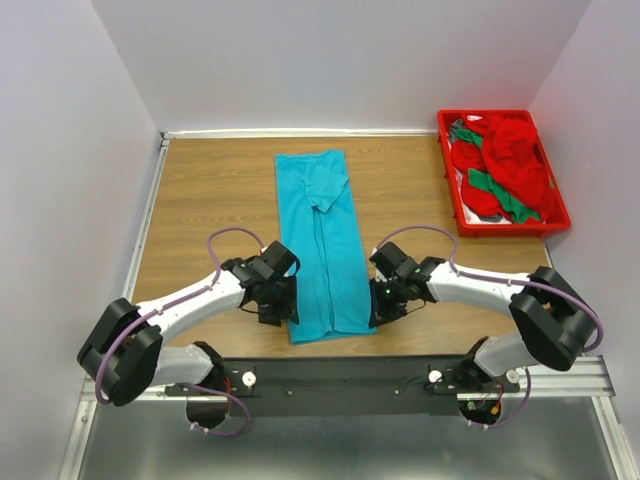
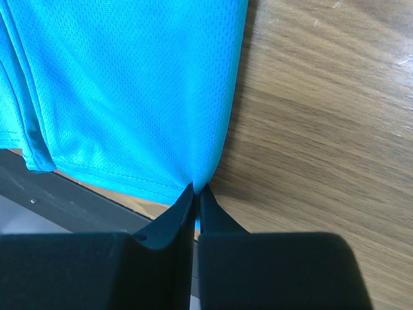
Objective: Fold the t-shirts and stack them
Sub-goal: Fold the tshirt
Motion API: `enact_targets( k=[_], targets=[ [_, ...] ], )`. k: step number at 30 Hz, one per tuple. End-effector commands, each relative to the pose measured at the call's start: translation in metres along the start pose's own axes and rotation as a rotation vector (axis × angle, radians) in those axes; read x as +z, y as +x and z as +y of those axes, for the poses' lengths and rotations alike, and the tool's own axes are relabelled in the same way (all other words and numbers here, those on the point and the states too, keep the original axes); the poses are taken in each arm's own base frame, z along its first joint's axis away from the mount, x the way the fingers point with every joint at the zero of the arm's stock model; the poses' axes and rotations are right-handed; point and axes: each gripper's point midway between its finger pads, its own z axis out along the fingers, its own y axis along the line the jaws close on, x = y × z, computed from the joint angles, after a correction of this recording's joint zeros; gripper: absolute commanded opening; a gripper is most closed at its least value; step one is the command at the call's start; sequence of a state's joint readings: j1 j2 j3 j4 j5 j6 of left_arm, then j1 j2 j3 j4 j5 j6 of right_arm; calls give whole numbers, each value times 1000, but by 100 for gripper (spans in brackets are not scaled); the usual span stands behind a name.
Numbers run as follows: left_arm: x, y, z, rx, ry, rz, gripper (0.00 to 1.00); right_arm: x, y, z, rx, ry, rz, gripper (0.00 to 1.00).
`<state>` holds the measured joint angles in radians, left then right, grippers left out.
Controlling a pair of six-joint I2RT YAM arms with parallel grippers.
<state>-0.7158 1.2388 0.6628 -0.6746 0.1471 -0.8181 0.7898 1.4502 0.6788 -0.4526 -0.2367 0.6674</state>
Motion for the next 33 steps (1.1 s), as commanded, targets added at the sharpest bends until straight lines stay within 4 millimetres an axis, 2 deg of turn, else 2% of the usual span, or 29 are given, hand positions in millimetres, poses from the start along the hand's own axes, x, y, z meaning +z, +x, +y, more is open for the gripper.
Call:
enact_targets(
  k=[1, 5, 10, 14, 30, 31, 33],
  targets=[
    [3, 17, 2, -46, -2, 55, 55, 2, 3, -13, -19, 36, -12, 11],
    [8, 27, 3, -48, 0, 82, 49, 3, 3, -13, -31, 35, -10, 11],
    [14, 26, 3, -39, -11, 92, 46, 4, 2, -11, -40, 25, -8, 11],
    [20, 31, 5, -26, -31, 117, 40, 1, 2, -10, -43, 14, -15, 11],
    [28, 40, 8, 24, -79, 159, 26, -5, -1, 0, -29, -20, -29, 11],
    [28, 41, 9, 32, -89, 160, 23, -6, -2, 1, -28, -23, -31, 11],
    [26, 39, 9, 37, -102, 157, 9, -7, -3, 2, -29, -23, -36, 11]
  ],
)
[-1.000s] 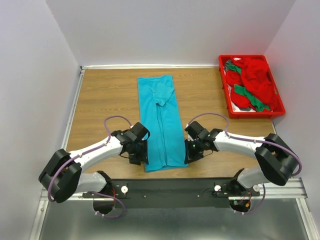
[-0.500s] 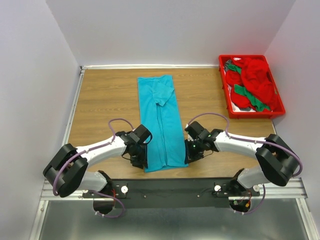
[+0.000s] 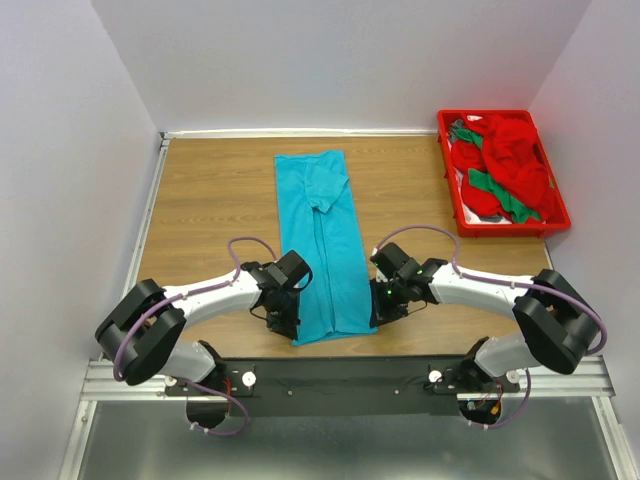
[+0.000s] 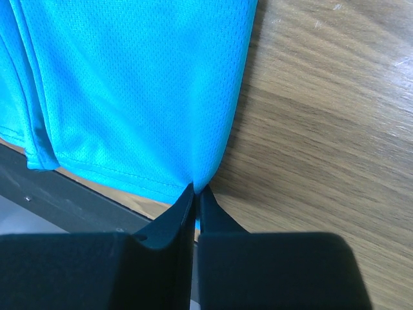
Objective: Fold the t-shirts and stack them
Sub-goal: Fold the tshirt
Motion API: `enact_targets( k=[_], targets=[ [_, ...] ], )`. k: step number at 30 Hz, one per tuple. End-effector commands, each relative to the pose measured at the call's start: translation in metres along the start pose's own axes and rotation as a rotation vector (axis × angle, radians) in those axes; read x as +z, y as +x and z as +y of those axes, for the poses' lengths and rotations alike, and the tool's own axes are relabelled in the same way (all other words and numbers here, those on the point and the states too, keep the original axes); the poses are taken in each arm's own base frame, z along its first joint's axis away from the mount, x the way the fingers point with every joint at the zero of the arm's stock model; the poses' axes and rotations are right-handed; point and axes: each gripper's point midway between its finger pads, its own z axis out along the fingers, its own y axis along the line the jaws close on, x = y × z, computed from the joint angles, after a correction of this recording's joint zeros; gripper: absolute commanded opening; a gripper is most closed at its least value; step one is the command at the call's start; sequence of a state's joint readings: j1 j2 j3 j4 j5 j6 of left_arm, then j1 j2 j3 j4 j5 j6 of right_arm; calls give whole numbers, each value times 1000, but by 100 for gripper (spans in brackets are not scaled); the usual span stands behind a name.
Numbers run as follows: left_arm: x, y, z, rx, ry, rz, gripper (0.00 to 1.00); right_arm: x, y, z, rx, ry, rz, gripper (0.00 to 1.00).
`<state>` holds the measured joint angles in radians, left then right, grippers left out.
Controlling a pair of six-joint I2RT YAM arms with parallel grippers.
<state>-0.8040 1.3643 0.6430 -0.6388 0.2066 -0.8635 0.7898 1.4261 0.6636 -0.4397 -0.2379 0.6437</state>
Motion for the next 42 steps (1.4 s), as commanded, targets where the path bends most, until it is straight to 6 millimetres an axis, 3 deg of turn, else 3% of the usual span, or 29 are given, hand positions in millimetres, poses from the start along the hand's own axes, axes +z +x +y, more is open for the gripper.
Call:
enact_targets(
  k=[1, 2, 7, 11, 12, 15, 16, 18, 22, 30, 32, 34, 38, 42],
  targets=[
    [4, 2, 12, 14, -76, 3, 4, -5, -4, 3, -1, -11, -22, 11],
    [3, 1, 11, 16, -75, 0, 1, -5, -5, 4, -5, -15, -24, 11],
    [-11, -11, -2, 27, -47, -49, 0, -13, -15, 12, -23, -35, -56, 9],
    [-26, -37, -21, 66, -13, -112, 0, -20, -34, 17, -44, -5, -85, 4],
    [-30, -45, -23, 67, -12, -127, 0, -28, -48, 28, -60, -18, -118, 3],
    [-47, -71, -34, 104, 9, -195, 0, -39, -71, 34, -80, 3, -169, 1],
    [-53, -83, -33, 95, 19, -219, 0, -50, -90, 39, -90, 1, -214, 1],
    [-68, -104, -37, 98, 45, -274, 0, -55, -107, 39, -92, 13, -235, 1],
    [-94, -155, -21, 96, 61, -385, 0, -81, -165, 37, -100, 48, -337, 1],
    [-108, -233, 6, 96, 57, -511, 0, -101, -247, 23, -91, 99, -451, 1],
    [-107, -249, 12, 102, 40, -527, 0, -97, -260, 12, -77, 113, -450, 1],
    [-118, -273, 12, 103, 42, -579, 0, -97, -275, 7, -74, 121, -461, 1],
    [-122, -296, 16, 111, 35, -608, 0, -100, -296, 9, -95, 125, -492, 1],
    [-119, -321, 13, 134, 32, -632, 0, -87, -313, 6, -119, 141, -486, 1]
  ],
)
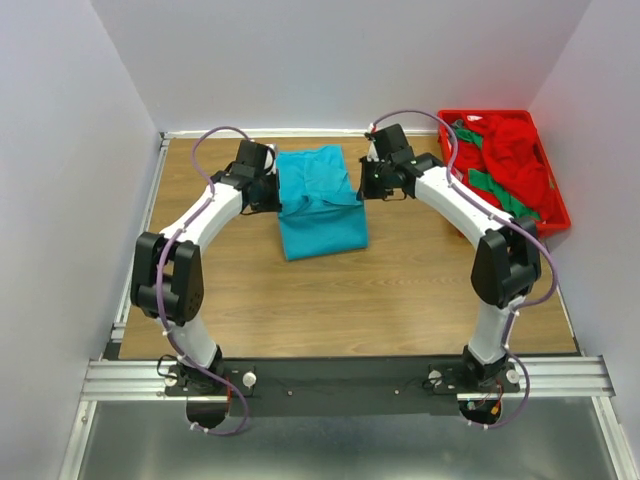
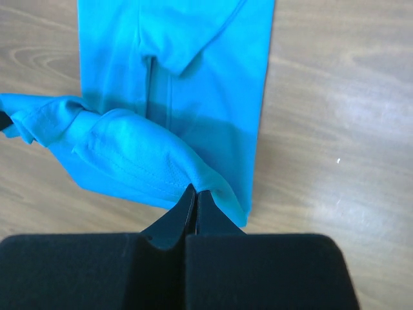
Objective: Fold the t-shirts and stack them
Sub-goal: Fold the tshirt
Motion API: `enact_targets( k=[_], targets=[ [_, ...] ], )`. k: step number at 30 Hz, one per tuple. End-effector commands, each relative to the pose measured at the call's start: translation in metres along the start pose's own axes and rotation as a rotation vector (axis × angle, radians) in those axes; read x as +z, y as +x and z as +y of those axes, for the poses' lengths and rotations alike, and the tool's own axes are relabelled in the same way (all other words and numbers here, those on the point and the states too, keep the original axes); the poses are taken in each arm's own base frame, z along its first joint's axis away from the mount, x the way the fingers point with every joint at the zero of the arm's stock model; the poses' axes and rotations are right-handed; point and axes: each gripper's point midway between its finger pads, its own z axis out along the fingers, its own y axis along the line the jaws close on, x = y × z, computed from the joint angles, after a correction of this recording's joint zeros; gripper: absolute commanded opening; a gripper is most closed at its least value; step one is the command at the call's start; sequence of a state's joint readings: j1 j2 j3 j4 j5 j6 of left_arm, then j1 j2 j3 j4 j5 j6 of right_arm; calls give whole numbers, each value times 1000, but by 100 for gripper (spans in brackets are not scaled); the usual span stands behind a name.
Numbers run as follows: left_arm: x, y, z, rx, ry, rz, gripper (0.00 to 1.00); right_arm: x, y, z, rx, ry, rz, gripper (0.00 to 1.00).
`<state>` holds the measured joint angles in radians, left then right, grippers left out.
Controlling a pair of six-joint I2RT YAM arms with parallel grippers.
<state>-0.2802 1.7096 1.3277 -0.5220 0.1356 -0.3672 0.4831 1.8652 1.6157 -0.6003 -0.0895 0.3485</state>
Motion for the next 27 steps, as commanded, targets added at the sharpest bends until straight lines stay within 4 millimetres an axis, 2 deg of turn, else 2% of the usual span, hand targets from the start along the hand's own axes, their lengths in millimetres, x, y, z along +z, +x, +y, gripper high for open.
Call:
enact_targets(
  k=[1, 7, 11, 21, 27],
  targets=[
    [11, -23, 1, 51, 15, -47, 0, 15, -14, -11, -58, 47, -8, 1],
    [32, -36, 11, 47, -5, -51, 0, 40, -24, -17, -83, 65, -17, 1],
    [42, -41, 19, 43, -32, -57, 0, 59, -22, -22, -100, 68, -13, 1],
    [76, -27, 32, 22, -32, -42, 0, 95, -11, -31, -139, 61, -15, 1],
    [88, -18, 42, 22, -69, -26, 1, 111, -2, -38, -149, 71, -3, 4]
  ],
)
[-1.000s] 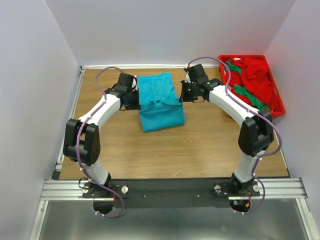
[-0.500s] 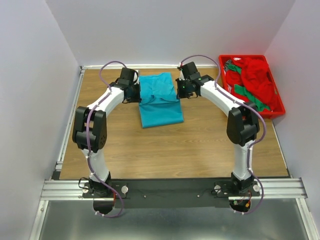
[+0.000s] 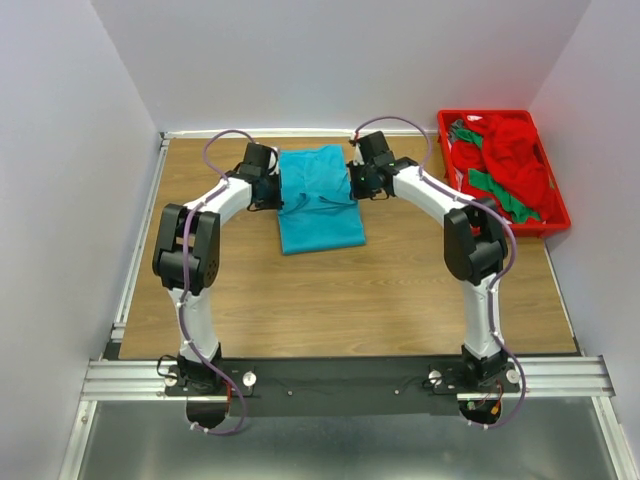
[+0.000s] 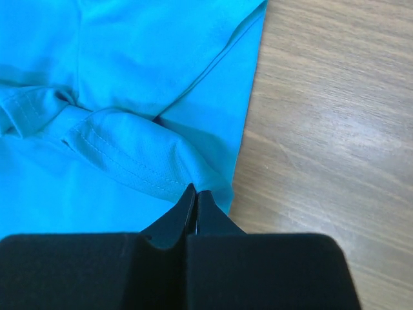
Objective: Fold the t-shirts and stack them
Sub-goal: Fold the tshirt
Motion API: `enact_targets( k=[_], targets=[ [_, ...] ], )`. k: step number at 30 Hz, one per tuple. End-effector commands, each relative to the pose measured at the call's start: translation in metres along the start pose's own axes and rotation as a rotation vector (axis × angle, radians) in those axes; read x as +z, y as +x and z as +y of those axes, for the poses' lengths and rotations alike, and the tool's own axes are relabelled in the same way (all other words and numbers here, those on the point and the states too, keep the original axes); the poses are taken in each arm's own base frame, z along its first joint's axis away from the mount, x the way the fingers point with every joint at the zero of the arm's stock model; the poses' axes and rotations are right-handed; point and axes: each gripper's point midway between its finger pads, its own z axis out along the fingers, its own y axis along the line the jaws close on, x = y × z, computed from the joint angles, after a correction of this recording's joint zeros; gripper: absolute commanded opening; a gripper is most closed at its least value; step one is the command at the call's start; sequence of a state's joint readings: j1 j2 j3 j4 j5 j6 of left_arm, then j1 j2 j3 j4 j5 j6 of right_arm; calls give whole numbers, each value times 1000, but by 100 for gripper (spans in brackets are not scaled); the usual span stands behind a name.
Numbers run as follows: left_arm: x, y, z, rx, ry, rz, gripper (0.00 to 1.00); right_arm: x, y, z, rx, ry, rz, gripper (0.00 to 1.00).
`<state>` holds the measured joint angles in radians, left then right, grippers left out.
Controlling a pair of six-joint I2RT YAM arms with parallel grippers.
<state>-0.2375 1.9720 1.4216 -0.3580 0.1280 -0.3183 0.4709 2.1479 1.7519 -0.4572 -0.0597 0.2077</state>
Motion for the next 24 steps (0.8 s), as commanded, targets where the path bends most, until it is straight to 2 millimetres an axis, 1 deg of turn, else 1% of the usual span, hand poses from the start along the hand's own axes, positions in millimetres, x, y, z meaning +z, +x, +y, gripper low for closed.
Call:
enact_targets(
  k=[1, 2, 3, 4, 5, 6, 7, 8, 9, 10, 11, 12, 13, 14, 15, 16, 17, 18, 19, 20, 21, 22, 23, 24],
  targets=[
    [9, 1, 12, 8, -35, -12, 4, 21, 12, -12, -25, 32, 11, 7],
    [10, 1, 11, 9, -36, -14, 7, 21, 13, -13, -27, 32, 14, 10],
    [9, 0, 11, 9, -35, -15, 22, 21, 14, -12, -30, 29, 14, 13],
    [8, -1, 10, 11, -33, -18, 30, 20, 12, -12, -32, 28, 10, 19],
    [4, -4, 10, 11, -34, -28, 42, 18, 10, -12, -35, 29, 5, 22],
    [2, -7, 9, 11, -37, -38, 48, 16, 9, -12, -38, 28, 1, 25],
    [-1, -11, 9, 11, -41, -52, 53, 13, 5, -10, -40, 28, -9, 32],
    [-7, -16, 8, 13, -39, -70, 60, 6, -1, -10, -35, 35, -29, 35],
    [-9, -17, 7, 4, -38, -73, 62, 1, -4, -9, -31, 41, -39, 46],
    [-11, -18, 6, 0, -35, -79, 62, -2, -4, -6, -29, 42, -44, 50],
    [-15, -19, 3, -6, -22, -85, 62, -6, -5, -3, -31, 39, -50, 52],
    [-23, -21, 0, -13, -10, -102, 63, -17, -14, -4, -31, 67, -81, 54],
    [-27, -21, -5, -29, 2, -110, 63, -19, -9, 0, -38, 77, -79, 54],
    [-32, -21, -7, -33, 9, -119, 63, -24, -10, -1, -40, 100, -93, 54],
    [-44, -21, -12, -37, 14, -141, 63, -34, -16, 2, -39, 101, -122, 55],
    [-50, -19, -18, -45, 22, -149, 63, -36, -8, 7, -34, 95, -114, 55],
    [-65, -26, -26, -46, 41, -186, 63, -39, -5, 10, -32, 85, -117, 55],
    [-67, -15, -27, -51, 42, -176, 63, -41, -3, 14, -30, 74, -121, 55],
    [-74, -14, -30, -58, 43, -187, 63, -50, -9, 22, -24, 54, -154, 55],
    [-84, -8, -41, -65, 65, -203, 62, -48, 3, 23, -20, 48, -138, 55],
    [-89, -5, -46, -65, 76, -215, 62, -49, 5, 27, -19, 29, -138, 54],
    [-91, 0, -53, -62, 92, -219, 62, -48, 8, 37, -23, -7, -138, 55],
    [-93, 6, -60, -60, 108, -218, 63, -42, 15, 42, -17, -30, -114, 54],
    [-91, 18, -73, -60, 144, -198, 63, -39, 22, 55, -17, -83, -89, 54]
  ],
)
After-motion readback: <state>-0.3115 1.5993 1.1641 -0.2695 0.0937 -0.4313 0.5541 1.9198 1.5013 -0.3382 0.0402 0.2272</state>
